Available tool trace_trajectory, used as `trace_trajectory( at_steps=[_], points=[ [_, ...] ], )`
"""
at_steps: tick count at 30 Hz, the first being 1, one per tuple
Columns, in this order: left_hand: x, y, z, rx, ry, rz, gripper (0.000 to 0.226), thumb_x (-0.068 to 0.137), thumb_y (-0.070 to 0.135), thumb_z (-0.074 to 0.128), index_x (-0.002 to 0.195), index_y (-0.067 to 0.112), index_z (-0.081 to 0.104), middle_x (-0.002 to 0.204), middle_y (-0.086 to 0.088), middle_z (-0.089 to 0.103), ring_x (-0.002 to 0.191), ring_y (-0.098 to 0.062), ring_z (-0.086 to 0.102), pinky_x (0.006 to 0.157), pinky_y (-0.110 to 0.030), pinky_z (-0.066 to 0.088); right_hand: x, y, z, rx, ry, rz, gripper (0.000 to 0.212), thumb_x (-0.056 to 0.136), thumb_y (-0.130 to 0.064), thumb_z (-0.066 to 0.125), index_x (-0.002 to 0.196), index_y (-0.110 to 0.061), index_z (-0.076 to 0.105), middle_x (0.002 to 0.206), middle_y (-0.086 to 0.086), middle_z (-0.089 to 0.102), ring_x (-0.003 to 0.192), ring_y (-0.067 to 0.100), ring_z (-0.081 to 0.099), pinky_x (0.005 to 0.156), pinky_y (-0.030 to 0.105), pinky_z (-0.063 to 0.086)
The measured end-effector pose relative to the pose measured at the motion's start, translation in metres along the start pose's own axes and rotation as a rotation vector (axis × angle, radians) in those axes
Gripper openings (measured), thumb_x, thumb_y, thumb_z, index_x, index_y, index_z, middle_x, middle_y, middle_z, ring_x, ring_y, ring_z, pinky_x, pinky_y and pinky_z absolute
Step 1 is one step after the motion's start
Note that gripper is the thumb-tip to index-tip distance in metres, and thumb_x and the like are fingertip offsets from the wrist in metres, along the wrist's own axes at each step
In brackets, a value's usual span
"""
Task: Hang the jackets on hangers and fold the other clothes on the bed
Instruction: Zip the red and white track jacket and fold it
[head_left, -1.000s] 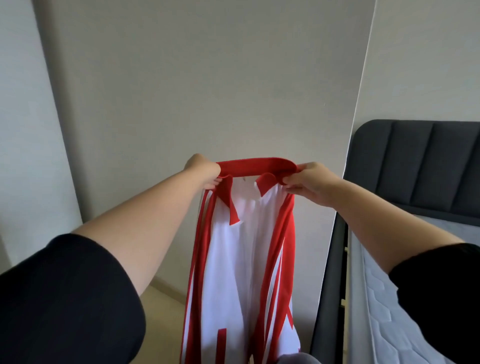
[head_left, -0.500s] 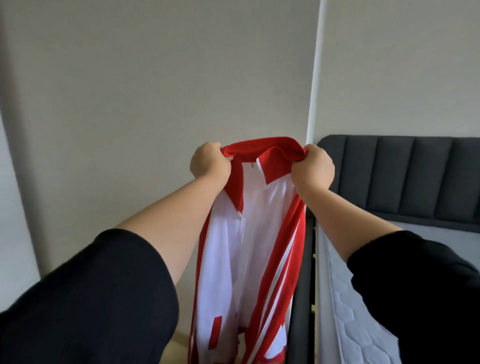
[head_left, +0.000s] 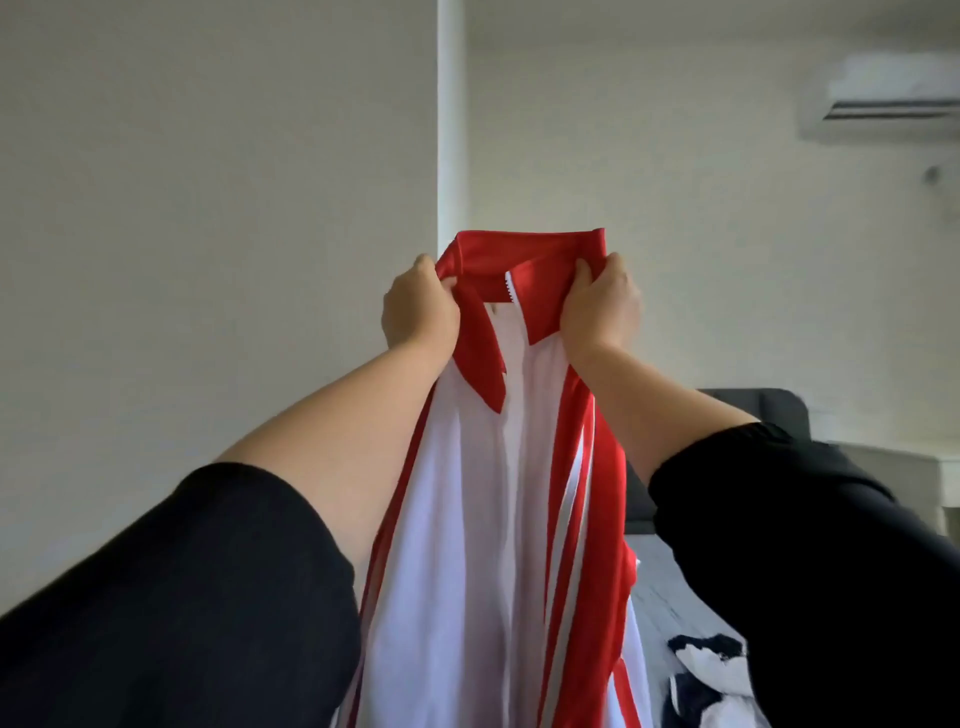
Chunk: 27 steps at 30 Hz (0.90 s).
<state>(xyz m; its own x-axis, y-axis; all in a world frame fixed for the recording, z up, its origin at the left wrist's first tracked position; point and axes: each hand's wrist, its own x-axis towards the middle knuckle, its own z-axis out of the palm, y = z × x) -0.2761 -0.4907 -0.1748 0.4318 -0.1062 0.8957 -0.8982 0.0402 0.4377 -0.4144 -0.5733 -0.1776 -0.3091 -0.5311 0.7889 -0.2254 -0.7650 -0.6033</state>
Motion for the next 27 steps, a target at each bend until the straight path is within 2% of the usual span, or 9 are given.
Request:
trace_trajectory(
  at_steps=[4,7,10,12,14,17,19,23,27],
  points=[
    [0.003,0.033,0.017,-0.148,-0.002,-0.006,0.016,0.094,0.024,0.053,0.082,0.013,0.049,0.083,-0.003,0.056,0.076,-0.024,0.048,0.066,-0.031,0.033,0.032,0.003,-0.032,0.001,0.064,-0.1,0.022,0.1,-0.033,0.042,0.094,-0.013,0.049,0.091,0.007,0.06,0.077,0.023,0.047,0.067,0.03,0.029],
    [-0.021,0.035,0.048,-0.226,-0.121,-0.111,0.018,0.09,0.026,0.058,0.08,0.012,0.052,0.078,-0.001,0.053,0.074,-0.023,0.047,0.065,-0.028,0.031,0.038,0.036,-0.048,-0.099,-0.023,-0.112,0.018,0.097,-0.032,0.047,0.088,-0.017,0.045,0.084,0.001,0.052,0.076,0.02,0.044,0.066,0.029,0.029],
    [-0.069,0.012,0.089,-0.317,-0.457,-0.294,0.018,0.088,0.027,0.066,0.088,0.009,0.064,0.084,-0.005,0.061,0.08,-0.027,0.057,0.07,-0.029,0.041,0.027,0.105,-0.062,-0.286,-0.39,-0.041,0.023,0.092,-0.03,0.059,0.079,-0.012,0.053,0.08,0.006,0.057,0.075,0.021,0.05,0.064,0.026,0.03],
    [-0.113,-0.011,0.115,-0.438,-0.703,-0.481,0.022,0.087,0.022,0.068,0.099,0.004,0.067,0.093,-0.012,0.066,0.086,-0.027,0.063,0.082,-0.034,0.052,0.006,0.159,-0.075,-0.433,-0.665,0.077,0.03,0.088,-0.034,0.066,0.073,-0.009,0.059,0.071,0.006,0.058,0.068,0.02,0.052,0.059,0.026,0.033],
    [-0.161,-0.032,0.141,-0.474,-0.898,-0.672,0.028,0.089,0.015,0.066,0.112,-0.001,0.064,0.099,-0.018,0.066,0.09,-0.029,0.064,0.09,-0.042,0.052,-0.02,0.214,-0.088,-0.523,-0.815,0.218,0.032,0.084,-0.036,0.071,0.076,-0.006,0.064,0.067,0.004,0.058,0.062,0.017,0.053,0.054,0.026,0.038],
    [-0.229,-0.056,0.179,-0.415,-1.129,-0.854,0.028,0.093,0.003,0.057,0.12,-0.006,0.057,0.087,-0.018,0.064,0.074,-0.029,0.062,0.071,-0.037,0.057,-0.06,0.293,-0.095,-0.629,-0.971,0.397,0.032,0.085,-0.031,0.07,0.097,-0.002,0.068,0.088,0.01,0.066,0.077,0.021,0.062,0.072,0.031,0.053],
    [-0.268,-0.073,0.204,-0.207,-1.193,-0.752,0.026,0.089,-0.002,0.059,0.115,-0.007,0.057,0.083,-0.016,0.061,0.071,-0.026,0.06,0.056,-0.027,0.051,-0.087,0.337,-0.092,-0.721,-1.031,0.45,0.032,0.087,-0.025,0.067,0.106,0.001,0.067,0.092,0.012,0.063,0.083,0.025,0.061,0.075,0.032,0.051],
    [-0.327,-0.101,0.239,0.287,-1.188,-0.317,0.017,0.086,0.007,0.061,0.1,-0.001,0.064,0.106,-0.019,0.065,0.099,-0.034,0.062,0.071,-0.031,0.042,-0.132,0.396,-0.08,-0.939,-1.058,0.388,0.031,0.088,-0.026,0.064,0.104,0.001,0.065,0.086,0.013,0.057,0.09,0.033,0.062,0.066,0.031,0.038],
    [-0.37,-0.136,0.266,0.507,-1.264,-0.143,0.022,0.089,0.009,0.056,0.109,0.008,0.065,0.111,-0.013,0.064,0.104,-0.031,0.062,0.075,-0.033,0.047,-0.171,0.442,-0.067,-1.156,-1.112,0.295,0.038,0.094,-0.037,0.053,0.122,-0.012,0.057,0.114,0.011,0.063,0.107,0.031,0.06,0.074,0.031,0.04]
  ],
)
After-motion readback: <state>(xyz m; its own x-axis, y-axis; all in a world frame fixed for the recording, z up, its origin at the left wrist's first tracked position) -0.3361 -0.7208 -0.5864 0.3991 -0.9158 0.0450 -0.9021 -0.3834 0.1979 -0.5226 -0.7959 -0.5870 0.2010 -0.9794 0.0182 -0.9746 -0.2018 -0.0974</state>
